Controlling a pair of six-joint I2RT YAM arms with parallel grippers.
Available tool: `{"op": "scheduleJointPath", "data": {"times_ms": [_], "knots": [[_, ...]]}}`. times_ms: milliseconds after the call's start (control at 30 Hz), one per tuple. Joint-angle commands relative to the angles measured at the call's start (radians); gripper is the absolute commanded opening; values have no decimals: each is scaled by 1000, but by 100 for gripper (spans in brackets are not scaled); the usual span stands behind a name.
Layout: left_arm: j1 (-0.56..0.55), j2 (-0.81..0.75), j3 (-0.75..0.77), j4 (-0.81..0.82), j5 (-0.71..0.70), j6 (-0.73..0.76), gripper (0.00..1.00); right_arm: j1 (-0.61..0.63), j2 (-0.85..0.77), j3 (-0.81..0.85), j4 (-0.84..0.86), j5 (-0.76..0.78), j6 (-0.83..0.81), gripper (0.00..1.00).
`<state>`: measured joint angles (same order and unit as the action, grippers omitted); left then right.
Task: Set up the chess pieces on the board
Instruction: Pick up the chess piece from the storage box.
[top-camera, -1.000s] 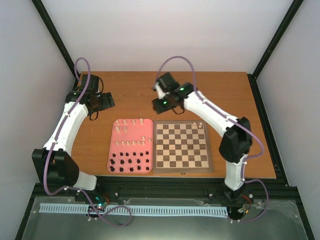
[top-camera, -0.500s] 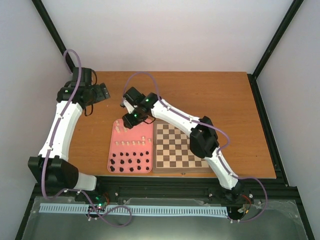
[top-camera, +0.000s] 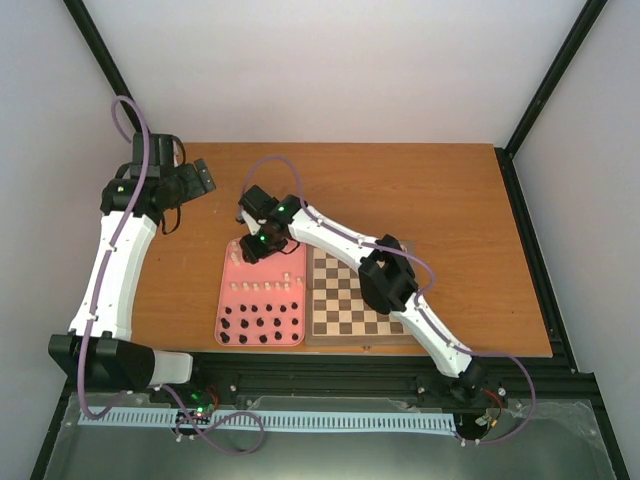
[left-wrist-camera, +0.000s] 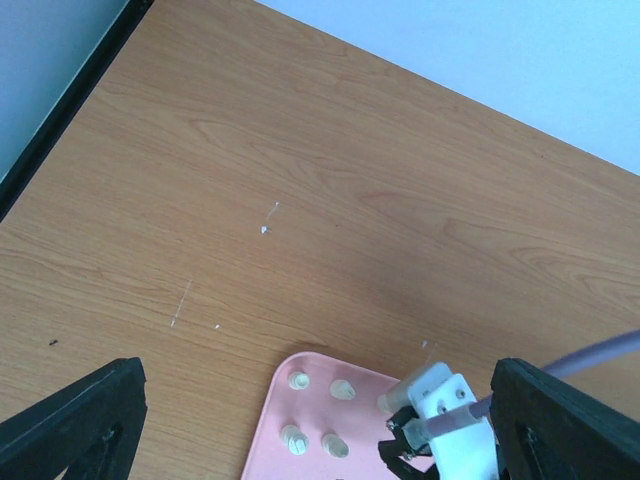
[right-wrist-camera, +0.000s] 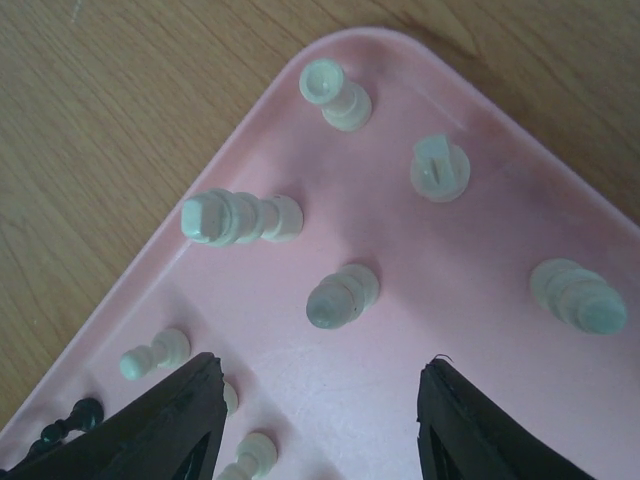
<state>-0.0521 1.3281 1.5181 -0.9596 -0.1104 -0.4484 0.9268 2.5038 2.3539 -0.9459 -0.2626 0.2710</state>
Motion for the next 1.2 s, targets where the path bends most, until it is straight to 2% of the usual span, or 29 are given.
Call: {"op": "scheduleJointPath", "data": {"times_ms": [0, 1167], "knots": [[3, -36, 4, 4, 26, 7, 96, 21, 24, 35, 18, 6, 26, 53], [4, -40, -39, 16, 8, 17, 96, 24, 125, 93, 53, 73, 11, 45]]}}
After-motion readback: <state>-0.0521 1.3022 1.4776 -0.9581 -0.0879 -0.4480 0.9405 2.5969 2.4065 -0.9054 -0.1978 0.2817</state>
